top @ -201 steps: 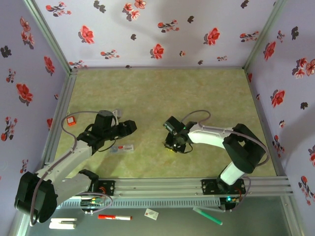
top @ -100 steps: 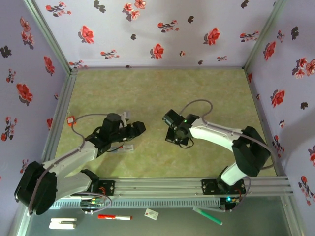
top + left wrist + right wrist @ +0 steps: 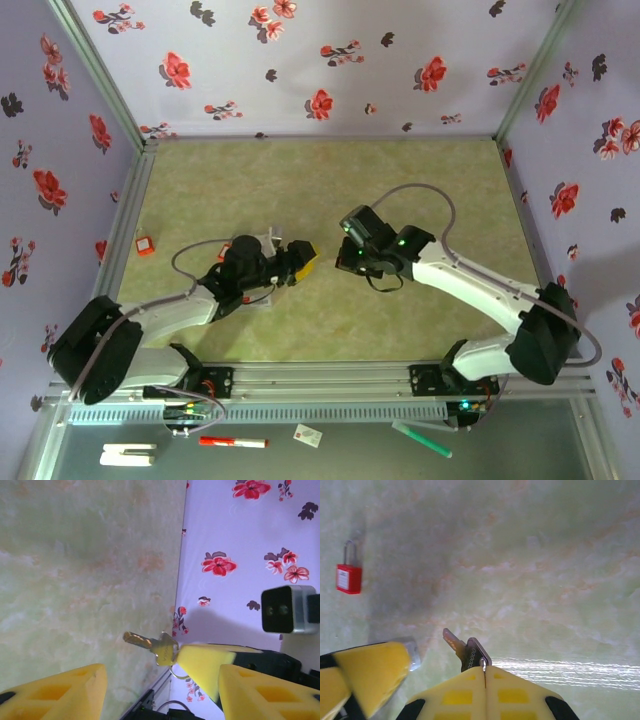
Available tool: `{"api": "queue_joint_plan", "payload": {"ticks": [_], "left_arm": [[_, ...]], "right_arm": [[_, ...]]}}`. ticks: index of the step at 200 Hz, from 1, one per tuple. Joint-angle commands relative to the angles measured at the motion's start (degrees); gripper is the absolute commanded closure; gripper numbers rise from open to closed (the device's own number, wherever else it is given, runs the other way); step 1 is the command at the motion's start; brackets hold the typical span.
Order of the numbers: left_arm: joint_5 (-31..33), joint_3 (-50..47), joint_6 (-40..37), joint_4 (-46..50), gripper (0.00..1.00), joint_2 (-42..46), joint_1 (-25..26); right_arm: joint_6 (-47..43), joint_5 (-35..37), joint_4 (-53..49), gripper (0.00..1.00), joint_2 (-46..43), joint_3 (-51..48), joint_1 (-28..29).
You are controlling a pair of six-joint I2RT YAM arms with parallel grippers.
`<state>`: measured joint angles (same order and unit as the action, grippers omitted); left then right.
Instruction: Unlock with the key
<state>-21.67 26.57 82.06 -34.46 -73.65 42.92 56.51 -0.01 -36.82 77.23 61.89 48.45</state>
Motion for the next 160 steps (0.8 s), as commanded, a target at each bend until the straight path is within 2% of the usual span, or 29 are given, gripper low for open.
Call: {"api": "queue_joint_plan", "payload": {"ticks": [1,22,89,117,160], "left_arm": [[-0.67,-1.55,7.08,-8.14,0.4,-2.89,0.55],[0.02,-2.59,10.07,-11.44,0.41,-5.56,0.6],[3.26,-4.5,20.84,-31.82,0.41,-15.34,1.14],[3.96,-3.89,22.65,-33.94,0.41,-16.89,1.73],[5.06,-3.89,22.1,-33.5,0.57,-15.98,1.45]], "right_arm": [[-0.26,-0.9,3.59,1.0,-2.09,0.26,0.25],[0.44,-2.27,5.91,1.0,-2.62,-0.41,0.42],[3.33,-5.14,12.98,1.0,-3.23,-4.1,1.02],[4.04,-6.05,15.19,1.0,-3.14,-4.86,1.21],[5.01,-5.96,16.41,1.0,-4.35,-7.26,1.43]]}}
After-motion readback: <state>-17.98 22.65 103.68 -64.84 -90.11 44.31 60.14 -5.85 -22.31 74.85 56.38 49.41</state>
